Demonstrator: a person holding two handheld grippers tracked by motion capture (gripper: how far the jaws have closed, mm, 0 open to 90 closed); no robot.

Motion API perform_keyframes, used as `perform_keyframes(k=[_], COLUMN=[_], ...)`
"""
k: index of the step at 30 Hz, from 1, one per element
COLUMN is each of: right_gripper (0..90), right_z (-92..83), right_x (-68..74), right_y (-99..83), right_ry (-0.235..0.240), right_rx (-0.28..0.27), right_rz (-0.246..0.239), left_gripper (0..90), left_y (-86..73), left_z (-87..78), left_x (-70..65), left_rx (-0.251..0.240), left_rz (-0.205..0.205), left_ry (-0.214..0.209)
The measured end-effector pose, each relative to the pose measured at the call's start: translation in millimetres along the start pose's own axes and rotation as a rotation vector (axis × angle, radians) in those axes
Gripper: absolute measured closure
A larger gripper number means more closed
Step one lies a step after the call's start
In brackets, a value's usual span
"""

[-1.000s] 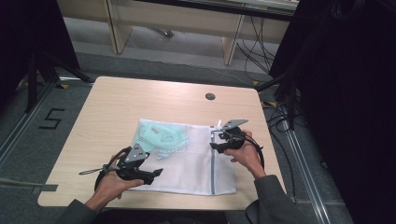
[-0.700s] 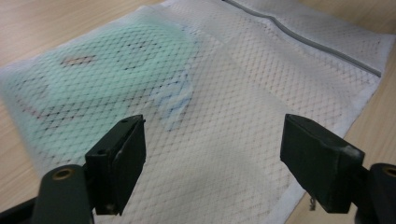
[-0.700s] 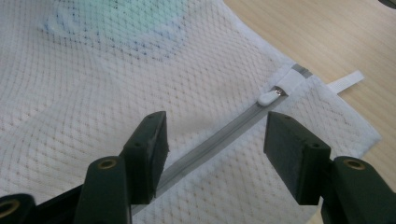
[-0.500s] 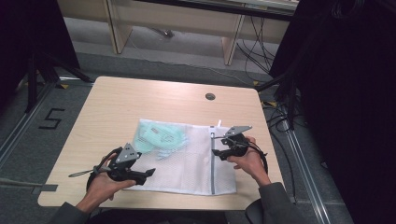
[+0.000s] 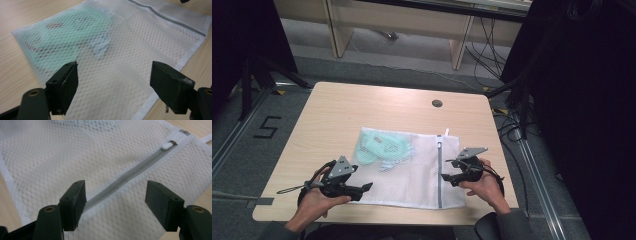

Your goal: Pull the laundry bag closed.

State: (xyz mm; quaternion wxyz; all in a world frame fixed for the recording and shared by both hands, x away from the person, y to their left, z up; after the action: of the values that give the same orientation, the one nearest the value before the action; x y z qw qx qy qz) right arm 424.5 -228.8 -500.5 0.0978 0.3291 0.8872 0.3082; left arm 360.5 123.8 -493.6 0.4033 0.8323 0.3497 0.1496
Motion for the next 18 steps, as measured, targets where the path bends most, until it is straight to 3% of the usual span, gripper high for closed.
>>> perform_keyframes(k=[1,2,3,5,6,7,8,9,10,11,16,18], right_gripper=[33.5,33.5,33.5,33.1,33.1,32.9,32.6,32.5,32.5,32.3,30.7,30.4], right_z=[0.9,-2.7,-0.5,-5.1,-2.6,-4.3,-4.6,-7.7,-5.9,-6.5,-7.7,-8.6], right_x=[2.5,2.6,3.2,5.8,3.9,4.0,4.8,4.5,5.2,5.4,9.7,11.4], right_y=[-1.1,-3.9,-5.4,-10.7,-11.8,-13.6,-15.0,-17.0,-17.9,-19.3,-25.8,-27.6], right_ry=[0.0,0.0,-0.008,0.002,-0.016,-0.017,-0.012,-0.004,-0.016,-0.017,-0.026,-0.028], right_rx=[-0.026,0.006,-0.028,0.018,-0.022,-0.009,-0.014,0.017,-0.004,0.002,0.013,0.013], right_rz=[0.024,0.013,0.013,0.03,0.015,0.019,0.024,0.018,0.025,0.019,0.006,0.019], left_gripper=[22.5,22.5,22.5,22.5,22.5,22.5,22.5,22.5,22.5,22.5,22.5,22.5], left_y=[-0.6,-1.6,-2.9,-4.8,-5.9,-7.5,-8.0,-9.7,-10.5,-12.3,-17.6,-19.2], left_z=[-1.1,-2.6,-4.4,-8.1,-8.6,-9.5,-9.7,-11.6,-11.6,-13.1,-18.3,-18.8], left_x=[0.0,-0.8,-1.2,0.1,-0.6,0.1,-1.2,0.2,-1.6,-0.8,0.6,1.5], left_rx=[-0.004,-0.006,-0.001,0.006,-0.001,0.002,-0.005,0.013,0.003,0.013,0.014,0.022], left_rz=[0.007,-0.004,-0.013,0.004,-0.008,0.003,-0.015,0.006,-0.021,-0.009,-0.04,-0.029], left_ry=[-0.002,0.005,0.003,0.001,-0.001,0.004,0.008,0.005,0.007,0.003,0.022,0.023])
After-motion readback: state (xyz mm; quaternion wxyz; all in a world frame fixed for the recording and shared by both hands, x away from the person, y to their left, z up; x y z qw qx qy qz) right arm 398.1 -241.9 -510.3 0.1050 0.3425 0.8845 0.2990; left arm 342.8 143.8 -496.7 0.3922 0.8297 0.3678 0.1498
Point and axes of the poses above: each handheld gripper's, and its own axes: z roughly forward along the jaws, y roughly out of its top, x roughly to its left, the point moved 5 cm from there along z, roughly forward along the jaws, and after that the axes turned 3 degrees about x, right-handed, at the moved point
